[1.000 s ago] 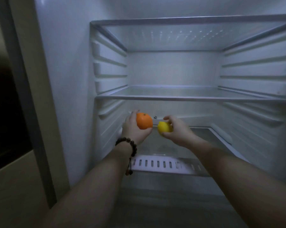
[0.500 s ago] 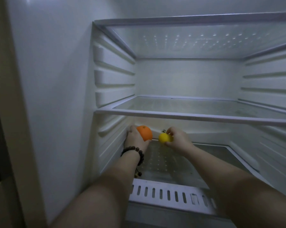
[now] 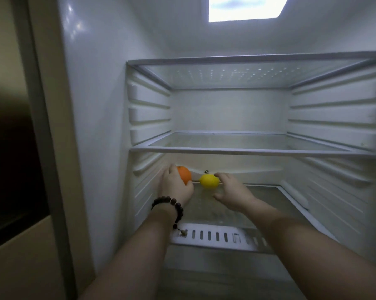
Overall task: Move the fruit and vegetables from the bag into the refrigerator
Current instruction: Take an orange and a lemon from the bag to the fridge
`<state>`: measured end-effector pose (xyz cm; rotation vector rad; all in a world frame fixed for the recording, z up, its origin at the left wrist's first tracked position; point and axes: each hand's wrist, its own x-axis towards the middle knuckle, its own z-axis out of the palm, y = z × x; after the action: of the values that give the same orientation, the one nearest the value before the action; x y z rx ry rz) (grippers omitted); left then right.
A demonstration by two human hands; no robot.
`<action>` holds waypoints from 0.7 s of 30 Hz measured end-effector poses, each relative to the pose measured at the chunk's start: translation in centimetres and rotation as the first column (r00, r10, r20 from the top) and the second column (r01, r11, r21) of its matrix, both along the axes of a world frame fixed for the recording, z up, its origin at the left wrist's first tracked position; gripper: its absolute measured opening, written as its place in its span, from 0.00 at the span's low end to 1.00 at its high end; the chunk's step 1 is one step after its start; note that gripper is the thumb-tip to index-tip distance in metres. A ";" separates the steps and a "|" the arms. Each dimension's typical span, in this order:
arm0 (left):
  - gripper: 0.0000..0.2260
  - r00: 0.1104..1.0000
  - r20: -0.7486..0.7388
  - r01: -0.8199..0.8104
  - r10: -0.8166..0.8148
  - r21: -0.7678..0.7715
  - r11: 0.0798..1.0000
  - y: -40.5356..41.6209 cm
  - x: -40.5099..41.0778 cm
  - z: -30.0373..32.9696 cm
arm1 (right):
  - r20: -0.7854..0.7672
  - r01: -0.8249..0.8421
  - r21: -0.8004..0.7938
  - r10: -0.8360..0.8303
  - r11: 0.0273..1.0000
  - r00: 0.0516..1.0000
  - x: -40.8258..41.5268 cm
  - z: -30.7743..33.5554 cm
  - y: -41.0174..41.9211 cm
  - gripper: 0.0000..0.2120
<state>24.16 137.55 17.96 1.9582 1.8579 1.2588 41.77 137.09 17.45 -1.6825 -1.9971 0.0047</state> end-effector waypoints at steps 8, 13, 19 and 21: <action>0.19 0.987 -0.144 0.087 -0.069 0.121 0.989 -8.6 -1.4 0.7 | 0.028 0.009 0.114 -0.012 0.993 1.000 -1.2 0.5 -9.4 0.29; 0.21 0.967 -0.211 0.167 -0.146 0.085 0.982 -16.0 -2.8 -1.2 | 0.065 0.128 0.083 -0.134 0.988 0.989 -3.4 -0.6 -18.4 0.26; 0.26 0.942 -0.159 0.312 -0.294 0.098 0.945 -25.1 -4.4 -6.2 | -0.026 0.212 0.096 -0.210 0.973 0.977 -6.8 -5.2 -30.7 0.26; 0.27 0.930 -0.158 0.347 -0.332 0.079 0.935 -28.2 -4.9 -7.9 | -0.038 0.243 0.055 -0.241 0.968 0.970 -7.9 -7.2 -34.7 0.26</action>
<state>19.27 109.34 10.09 2.3555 1.4409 1.1568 33.91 102.43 10.29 -1.8650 -1.7397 -0.1126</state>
